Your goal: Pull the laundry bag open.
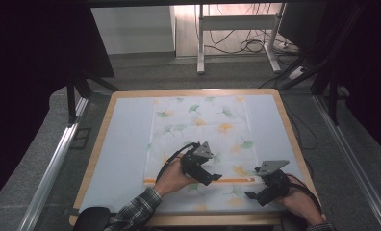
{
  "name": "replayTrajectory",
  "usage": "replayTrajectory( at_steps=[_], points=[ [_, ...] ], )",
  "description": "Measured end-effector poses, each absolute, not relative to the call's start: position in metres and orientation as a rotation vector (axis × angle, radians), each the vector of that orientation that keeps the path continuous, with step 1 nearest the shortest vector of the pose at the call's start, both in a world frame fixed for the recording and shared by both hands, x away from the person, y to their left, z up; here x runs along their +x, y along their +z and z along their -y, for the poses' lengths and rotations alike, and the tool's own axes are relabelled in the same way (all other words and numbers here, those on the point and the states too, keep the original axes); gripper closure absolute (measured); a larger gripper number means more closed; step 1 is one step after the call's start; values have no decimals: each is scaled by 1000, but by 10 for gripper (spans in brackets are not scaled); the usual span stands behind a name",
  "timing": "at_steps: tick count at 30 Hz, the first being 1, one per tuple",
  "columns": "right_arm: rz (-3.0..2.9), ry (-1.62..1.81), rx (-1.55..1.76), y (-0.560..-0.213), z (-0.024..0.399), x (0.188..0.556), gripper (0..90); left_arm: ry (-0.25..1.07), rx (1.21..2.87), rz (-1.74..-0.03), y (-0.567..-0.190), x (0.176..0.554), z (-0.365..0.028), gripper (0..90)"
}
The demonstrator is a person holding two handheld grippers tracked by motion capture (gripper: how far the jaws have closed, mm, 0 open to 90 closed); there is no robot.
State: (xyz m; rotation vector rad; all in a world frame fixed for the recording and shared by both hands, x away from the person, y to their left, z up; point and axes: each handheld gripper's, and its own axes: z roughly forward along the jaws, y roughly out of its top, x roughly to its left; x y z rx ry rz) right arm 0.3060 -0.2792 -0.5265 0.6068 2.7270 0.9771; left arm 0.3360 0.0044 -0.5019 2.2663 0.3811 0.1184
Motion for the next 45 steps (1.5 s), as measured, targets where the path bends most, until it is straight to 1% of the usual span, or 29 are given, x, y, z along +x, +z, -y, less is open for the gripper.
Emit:
replayTrajectory(
  at_steps=[2,3,4,5,6,7,8,9,10,11,12,13,15,18,21,22,23,24,27,29,32,33,35,40,41,42,43,45],
  points=[
    [-2724,975,589,-527,280,305,1,108,2272,-358,-503,336,5,258],
    [-2724,976,590,-527,280,305,1,74,2269,-330,-504,336,15,293],
    [-2724,976,590,-527,280,305,1,74,2269,-330,-504,336,15,322],
    [-2723,980,589,-528,280,305,1,60,2269,-316,-504,337,21,322],
    [-2721,990,591,-528,280,305,1,33,2275,-288,-505,338,32,406],
    [-2721,990,591,-528,280,305,1,33,2275,-288,-505,338,32,433],
    [-2720,990,591,-528,281,305,2,30,2272,-283,-506,338,37,433],
    [-2720,991,592,-528,281,305,2,22,2272,-277,-507,339,42,526],
    [-2720,991,592,-528,281,305,2,7,2268,-269,-508,341,46,526],
    [-2719,993,595,-529,281,305,2,-20,2263,-268,-511,345,54,592],
    [-2719,993,595,-529,281,305,2,-20,2263,-268,-511,345,54,620],
    [-2720,993,595,-529,281,305,2,-34,2258,-266,-513,347,59,620],
    [-2719,994,597,-529,281,305,2,-49,2258,-258,-516,348,66,652],
    [-2719,995,597,-529,281,305,2,-46,2271,-238,-520,349,77,641],
    [-2719,997,599,-529,281,305,3,0,2295,-208,-524,348,88,534],
    [-2718,998,598,-529,281,305,2,-1,2301,-197,-525,349,90,545],
    [-2717,1000,599,-529,281,305,3,-4,2301,-202,-526,349,93,578],
    [-2717,1000,599,-529,281,305,3,5,2319,-187,-527,349,95,578],
    [-2714,1005,599,-529,282,305,3,-4,2333,-164,-528,346,96,710],
    [-2714,1006,598,-529,282,305,3,3,2331,-169,-527,345,95,720],
    [-2713,1006,601,-529,282,305,3,3,2344,-169,-525,343,94,764],
    [-2713,1005,603,-529,281,305,3,12,2346,-159,-523,342,91,822],
    [-2711,1005,606,-529,281,304,3,-7,2340,-158,-523,343,89,862],
    [-2709,1005,608,-529,281,304,3,-34,2340,-157,-522,343,90,873],
    [-2709,1005,608,-529,281,304,3,-34,2340,-157,-522,343,90,867],
    [-2709,1005,608,-529,281,304,3,-54,2357,-155,-524,343,92,841],
    [-2710,1005,608,-529,281,304,3,-45,2362,-146,-525,342,93,818],
    [-2710,1005,608,-530,281,304,3,-40,2353,-150,-526,341,93,810]
  ],
)
